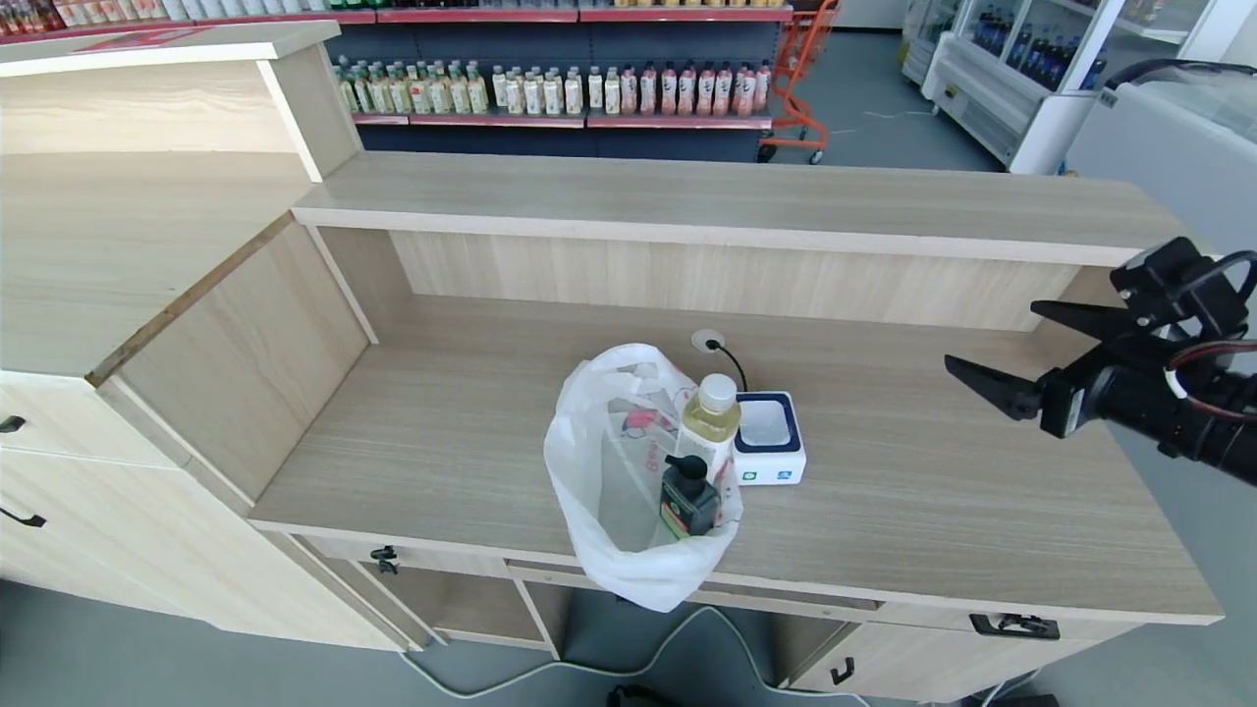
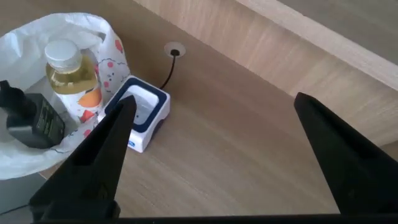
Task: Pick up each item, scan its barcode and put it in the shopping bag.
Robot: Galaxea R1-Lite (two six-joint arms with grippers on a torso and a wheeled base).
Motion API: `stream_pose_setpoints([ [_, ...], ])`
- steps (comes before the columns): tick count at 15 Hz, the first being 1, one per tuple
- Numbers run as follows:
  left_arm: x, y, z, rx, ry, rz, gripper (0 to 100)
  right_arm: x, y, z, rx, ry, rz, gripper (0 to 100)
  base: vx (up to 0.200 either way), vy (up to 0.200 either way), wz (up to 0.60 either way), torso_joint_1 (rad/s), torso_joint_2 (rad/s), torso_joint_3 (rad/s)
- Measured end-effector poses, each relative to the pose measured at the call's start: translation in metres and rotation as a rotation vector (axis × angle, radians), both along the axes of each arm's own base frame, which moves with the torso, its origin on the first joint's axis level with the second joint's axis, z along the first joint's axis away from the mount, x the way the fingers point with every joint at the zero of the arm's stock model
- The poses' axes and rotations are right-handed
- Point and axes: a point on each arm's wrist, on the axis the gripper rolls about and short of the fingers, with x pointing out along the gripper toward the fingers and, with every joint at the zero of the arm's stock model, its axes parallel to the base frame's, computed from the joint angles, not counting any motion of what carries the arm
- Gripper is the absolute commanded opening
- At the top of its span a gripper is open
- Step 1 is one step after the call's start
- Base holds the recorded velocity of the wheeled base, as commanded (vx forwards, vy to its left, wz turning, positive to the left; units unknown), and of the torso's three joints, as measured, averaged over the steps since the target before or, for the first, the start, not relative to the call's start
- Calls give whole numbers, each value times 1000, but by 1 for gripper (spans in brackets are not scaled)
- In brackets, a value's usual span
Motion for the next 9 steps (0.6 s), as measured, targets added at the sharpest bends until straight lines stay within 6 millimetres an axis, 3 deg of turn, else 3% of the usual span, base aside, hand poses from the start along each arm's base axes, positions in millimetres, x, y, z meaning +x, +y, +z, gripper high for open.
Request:
stream_pose_setpoints([
  [2,0,0,0,0,0,0,100,-7,-8,7,29,-33,-41,100,0,0,0,0,0,0],
  [4,0,0,0,0,0,0,100,-28,-20,-6,55,10,-171,100,0,0,0,0,0,0],
  [7,0,0,0,0,0,0,100,-80,-28,-44,172,142,-452,100,0,0,0,0,0,0],
  [9,0,0,0,0,0,0,100,-115,-25,-62,204,178,-526,100,0,0,0,0,0,0],
])
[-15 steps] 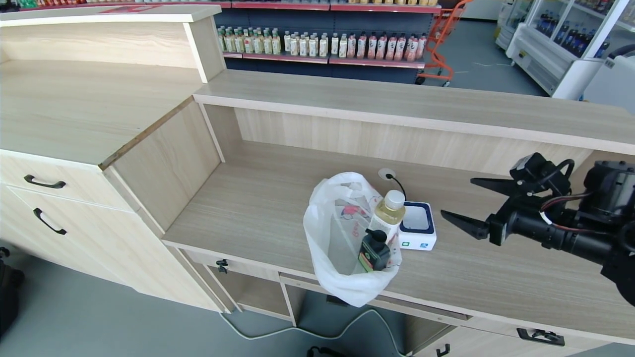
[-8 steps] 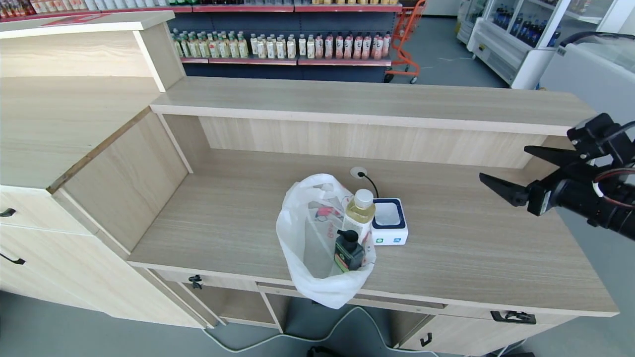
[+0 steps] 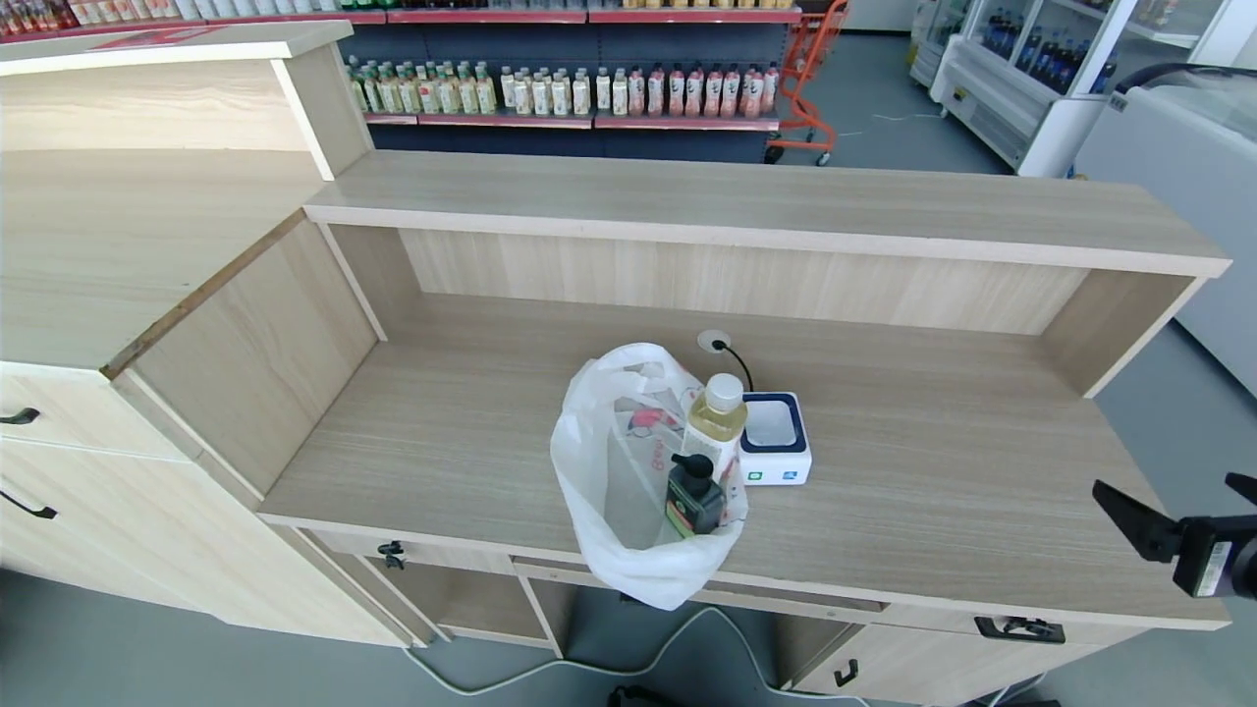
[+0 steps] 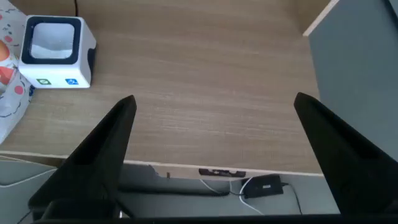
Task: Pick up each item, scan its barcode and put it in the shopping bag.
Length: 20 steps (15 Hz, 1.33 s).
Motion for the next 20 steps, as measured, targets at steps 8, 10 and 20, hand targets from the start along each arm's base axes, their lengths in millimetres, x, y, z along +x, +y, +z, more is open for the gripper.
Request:
stream_pose_setpoints([
  [8,0,0,0,0,0,1,100,-111,17,-31,75,-13,8,100,0,0,0,0,0,0],
  [10,0,0,0,0,0,1,100,-137,18,-51,115,-5,0,100,0,0,0,0,0,0],
  [20,0,0,0,0,0,1,100,-165,18,-68,178,-180,29,100,0,0,0,0,0,0],
])
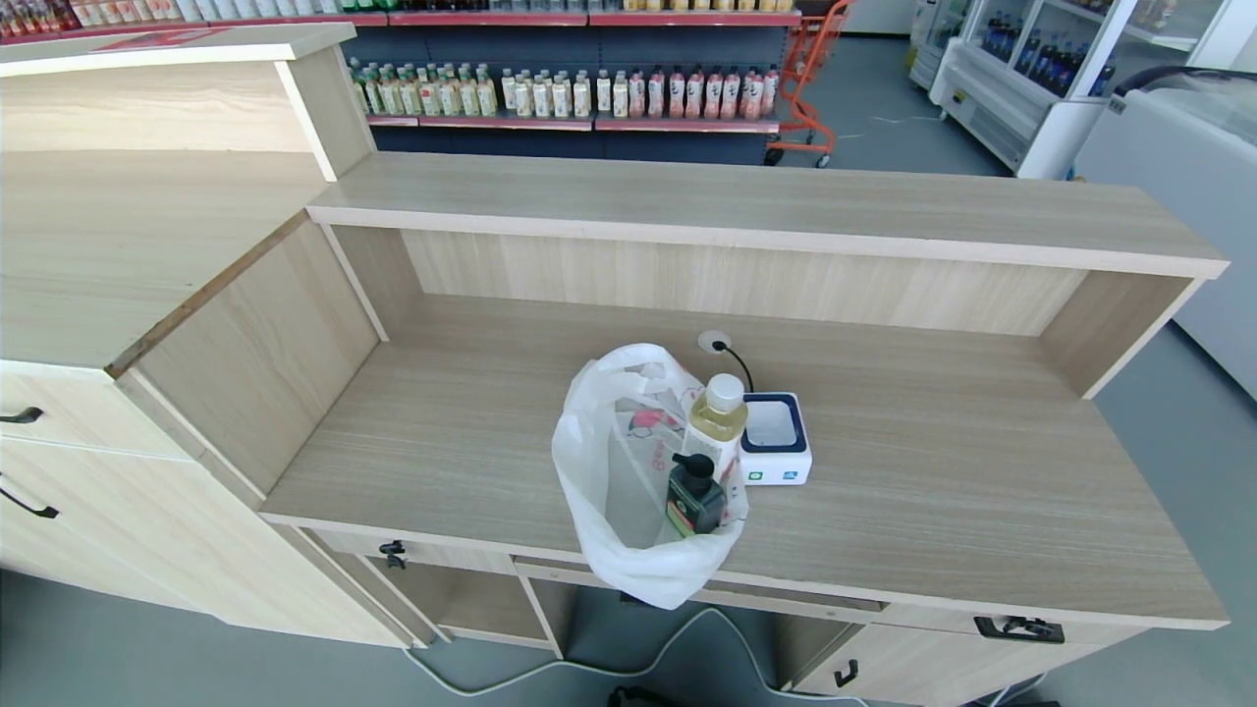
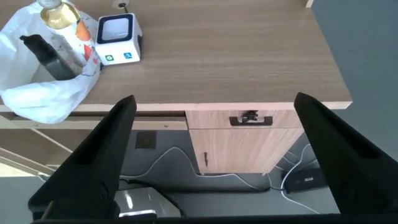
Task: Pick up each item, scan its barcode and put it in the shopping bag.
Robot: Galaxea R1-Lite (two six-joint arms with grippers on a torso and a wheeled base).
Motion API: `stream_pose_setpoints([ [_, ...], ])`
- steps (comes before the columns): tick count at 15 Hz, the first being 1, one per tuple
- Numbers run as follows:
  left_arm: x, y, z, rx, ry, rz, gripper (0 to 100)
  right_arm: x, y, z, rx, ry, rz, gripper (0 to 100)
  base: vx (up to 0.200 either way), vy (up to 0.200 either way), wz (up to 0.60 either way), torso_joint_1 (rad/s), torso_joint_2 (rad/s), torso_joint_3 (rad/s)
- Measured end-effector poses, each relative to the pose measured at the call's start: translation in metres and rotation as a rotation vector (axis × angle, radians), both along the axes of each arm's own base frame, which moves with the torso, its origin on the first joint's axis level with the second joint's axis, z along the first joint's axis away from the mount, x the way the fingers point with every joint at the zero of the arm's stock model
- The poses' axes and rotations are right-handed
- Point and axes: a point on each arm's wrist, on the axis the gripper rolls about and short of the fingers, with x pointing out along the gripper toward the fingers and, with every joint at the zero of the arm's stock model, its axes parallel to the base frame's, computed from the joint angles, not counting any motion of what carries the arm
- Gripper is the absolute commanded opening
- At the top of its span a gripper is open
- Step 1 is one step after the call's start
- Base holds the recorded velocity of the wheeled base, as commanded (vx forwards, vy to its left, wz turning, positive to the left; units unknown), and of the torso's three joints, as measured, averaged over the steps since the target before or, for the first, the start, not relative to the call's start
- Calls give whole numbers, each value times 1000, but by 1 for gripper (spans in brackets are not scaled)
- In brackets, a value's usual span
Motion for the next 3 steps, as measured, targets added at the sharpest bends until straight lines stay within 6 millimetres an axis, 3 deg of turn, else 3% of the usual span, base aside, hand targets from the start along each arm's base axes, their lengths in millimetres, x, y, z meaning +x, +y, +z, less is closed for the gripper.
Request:
stream_pose_setpoints([
  [3,0,0,0,0,0,0,100,0,0,0,-11,0,3,100,0,0,0,0,0,0],
])
